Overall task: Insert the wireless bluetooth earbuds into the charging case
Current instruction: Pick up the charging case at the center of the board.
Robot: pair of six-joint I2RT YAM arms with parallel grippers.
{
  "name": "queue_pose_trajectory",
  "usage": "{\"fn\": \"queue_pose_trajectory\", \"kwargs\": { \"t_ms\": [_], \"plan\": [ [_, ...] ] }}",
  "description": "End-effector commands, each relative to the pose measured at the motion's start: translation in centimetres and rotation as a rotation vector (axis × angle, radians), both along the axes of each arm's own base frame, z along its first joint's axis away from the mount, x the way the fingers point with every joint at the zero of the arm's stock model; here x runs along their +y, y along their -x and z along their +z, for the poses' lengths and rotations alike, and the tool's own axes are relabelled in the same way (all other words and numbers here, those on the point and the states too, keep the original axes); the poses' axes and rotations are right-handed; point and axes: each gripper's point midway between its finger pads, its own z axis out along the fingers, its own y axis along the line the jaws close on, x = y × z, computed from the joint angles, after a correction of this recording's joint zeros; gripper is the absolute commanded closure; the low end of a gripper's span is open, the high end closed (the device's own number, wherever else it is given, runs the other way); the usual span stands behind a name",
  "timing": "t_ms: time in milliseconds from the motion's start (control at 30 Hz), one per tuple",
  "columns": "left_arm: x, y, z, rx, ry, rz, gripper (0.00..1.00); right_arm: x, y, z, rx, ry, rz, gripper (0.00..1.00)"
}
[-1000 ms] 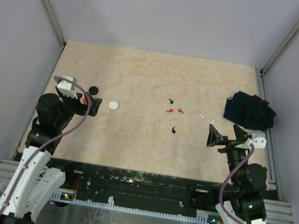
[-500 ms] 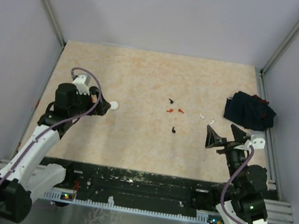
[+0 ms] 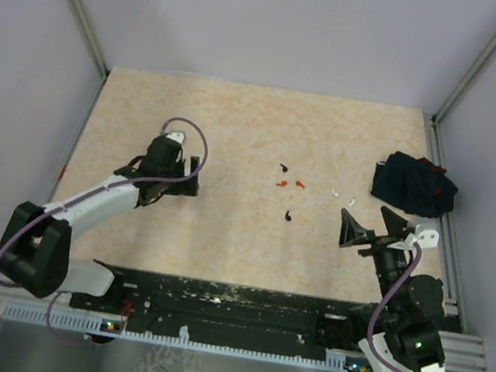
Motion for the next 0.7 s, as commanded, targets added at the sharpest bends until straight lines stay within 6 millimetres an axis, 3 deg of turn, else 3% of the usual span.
{"fn": "queue_pose_trajectory", "kwargs": {
  "t_ms": [0,400,667],
  "plan": [
    [1.2,-2.9,0.5,-0.077,-0.144,0.138,0.06,-0.2,0.3,1.7,-0.067,-0.021,-0.004,0.02],
    [0.3,-6.1,-2.9,-0.053,-0.241,0.161,0.12,-0.1,0.2,1.6,-0.065,-0.019,-0.001,0.02],
    [-0.7,-7.3,-4.1,-0.041,-0.211,0.175,0.27,0.0,0.2,1.5,-0.063,-0.019,0.000,0.02]
  ]
}}
